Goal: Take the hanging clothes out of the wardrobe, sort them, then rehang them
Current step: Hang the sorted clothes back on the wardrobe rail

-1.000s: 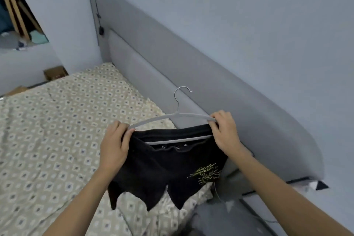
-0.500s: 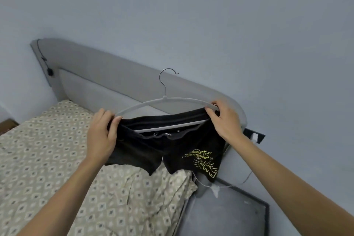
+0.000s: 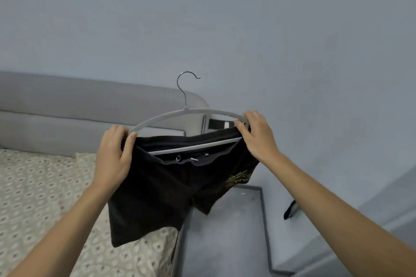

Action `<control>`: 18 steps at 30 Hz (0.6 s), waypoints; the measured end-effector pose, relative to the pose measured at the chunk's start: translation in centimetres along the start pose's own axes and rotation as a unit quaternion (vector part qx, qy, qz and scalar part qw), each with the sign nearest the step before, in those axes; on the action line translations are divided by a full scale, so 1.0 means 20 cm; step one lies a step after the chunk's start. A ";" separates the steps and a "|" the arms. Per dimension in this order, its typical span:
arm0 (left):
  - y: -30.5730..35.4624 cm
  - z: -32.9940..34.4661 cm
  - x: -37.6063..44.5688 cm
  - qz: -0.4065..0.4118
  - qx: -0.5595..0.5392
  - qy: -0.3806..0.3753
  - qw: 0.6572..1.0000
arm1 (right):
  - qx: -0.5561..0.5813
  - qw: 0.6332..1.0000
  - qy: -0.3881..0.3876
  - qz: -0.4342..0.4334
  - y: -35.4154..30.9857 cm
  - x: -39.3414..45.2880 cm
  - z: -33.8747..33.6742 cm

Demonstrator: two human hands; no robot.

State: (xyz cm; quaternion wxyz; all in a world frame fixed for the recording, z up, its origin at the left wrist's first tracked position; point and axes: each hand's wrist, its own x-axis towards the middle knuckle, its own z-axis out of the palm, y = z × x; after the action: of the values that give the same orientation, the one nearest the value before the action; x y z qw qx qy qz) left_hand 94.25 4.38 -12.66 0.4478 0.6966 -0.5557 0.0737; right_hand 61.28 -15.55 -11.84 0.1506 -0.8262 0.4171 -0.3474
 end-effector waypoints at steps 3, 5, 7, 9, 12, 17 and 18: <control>0.16 0.14 0.02 0.037 -0.039 -0.030 0.998 | -0.024 0.998 0.034 0.040 0.10 -0.19 -0.22; 0.27 0.24 0.03 0.064 -0.051 -0.047 0.996 | -0.036 0.995 0.062 0.073 0.16 -0.33 -0.35; 0.38 0.33 0.01 0.081 -0.062 -0.066 0.993 | -0.037 0.989 0.093 0.109 0.20 -0.47 -0.47; 0.50 0.39 -0.03 0.090 -0.070 -0.089 0.989 | -0.034 0.981 0.131 0.141 0.21 -0.62 -0.58; 0.66 0.47 -0.09 0.129 -0.081 -0.132 0.980 | -0.023 0.964 0.189 0.186 0.22 -0.86 -0.73; 0.95 0.59 -0.19 0.236 -0.120 -0.195 0.944 | -0.068 0.932 0.267 0.237 0.27 -1.24 -0.95; 1.01 0.62 -0.21 0.253 -0.129 -0.203 0.937 | -0.080 0.923 0.282 0.248 0.27 -1.31 -0.99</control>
State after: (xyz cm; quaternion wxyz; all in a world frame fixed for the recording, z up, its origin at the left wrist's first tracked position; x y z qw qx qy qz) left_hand 70.83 -1.02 -11.51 0.3786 0.4692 -0.7972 -0.0307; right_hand 33.51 2.75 -12.27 0.0416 -0.5737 0.6603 -0.4828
